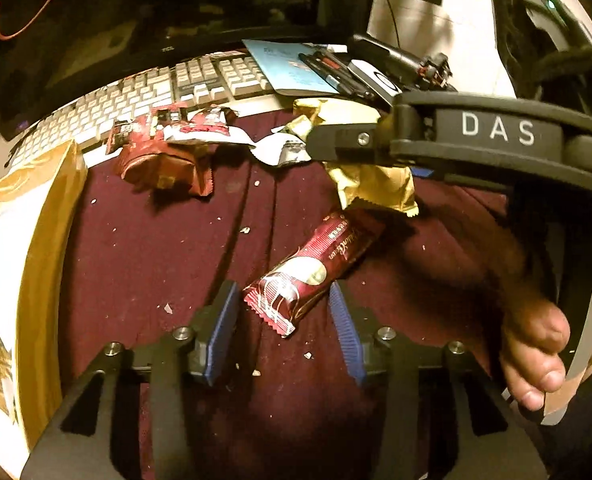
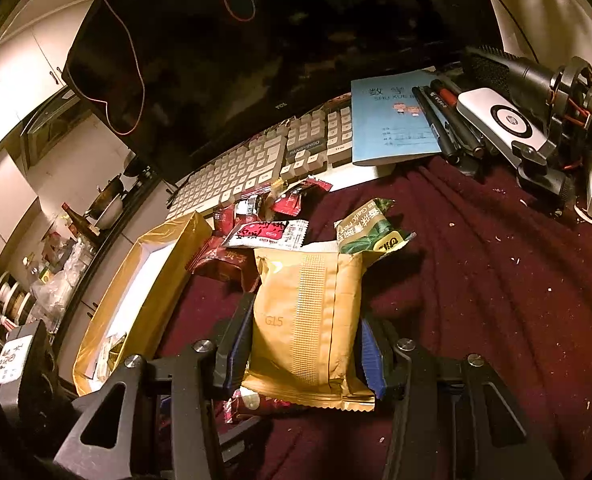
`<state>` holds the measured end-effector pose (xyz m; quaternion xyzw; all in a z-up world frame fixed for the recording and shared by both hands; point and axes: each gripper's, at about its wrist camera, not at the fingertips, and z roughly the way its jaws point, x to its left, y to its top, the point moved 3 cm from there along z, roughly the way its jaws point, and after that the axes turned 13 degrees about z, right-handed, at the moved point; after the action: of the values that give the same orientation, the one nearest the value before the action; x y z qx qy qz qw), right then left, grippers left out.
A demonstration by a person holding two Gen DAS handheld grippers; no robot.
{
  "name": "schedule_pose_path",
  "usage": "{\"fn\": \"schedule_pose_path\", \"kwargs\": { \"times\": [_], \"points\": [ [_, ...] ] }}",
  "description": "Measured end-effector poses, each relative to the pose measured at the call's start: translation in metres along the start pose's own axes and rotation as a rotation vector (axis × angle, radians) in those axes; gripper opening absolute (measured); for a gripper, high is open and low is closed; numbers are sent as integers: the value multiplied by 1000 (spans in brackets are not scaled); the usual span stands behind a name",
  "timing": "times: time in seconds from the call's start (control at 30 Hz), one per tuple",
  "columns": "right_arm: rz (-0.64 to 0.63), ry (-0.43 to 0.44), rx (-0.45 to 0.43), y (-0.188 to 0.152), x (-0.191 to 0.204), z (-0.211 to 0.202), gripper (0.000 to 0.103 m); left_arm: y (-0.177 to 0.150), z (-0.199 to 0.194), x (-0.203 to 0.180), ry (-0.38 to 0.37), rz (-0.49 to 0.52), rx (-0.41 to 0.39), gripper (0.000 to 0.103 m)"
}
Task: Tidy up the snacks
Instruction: 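Close the left tool on the red chocolate bar and lift it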
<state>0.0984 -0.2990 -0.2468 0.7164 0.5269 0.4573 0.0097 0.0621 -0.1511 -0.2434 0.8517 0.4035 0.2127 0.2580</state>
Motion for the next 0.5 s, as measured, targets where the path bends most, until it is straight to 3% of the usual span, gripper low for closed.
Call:
{"fn": "schedule_pose_path", "kwargs": {
  "times": [0.13,0.2,0.3,0.5],
  "points": [
    [2,-2,5,0,0,2,48,-9,-9,5,-14,-47,-26,22],
    [-3,-6,4,0,1,2,48,-14,-14,11,-31,-92,-45,0],
    [-18,-15,3,-1,4,3,48,-25,-26,24,-104,-203,-99,0],
    [-34,-26,-5,-3,5,2,48,-35,-31,38,-109,-289,-100,0]
  ]
}}
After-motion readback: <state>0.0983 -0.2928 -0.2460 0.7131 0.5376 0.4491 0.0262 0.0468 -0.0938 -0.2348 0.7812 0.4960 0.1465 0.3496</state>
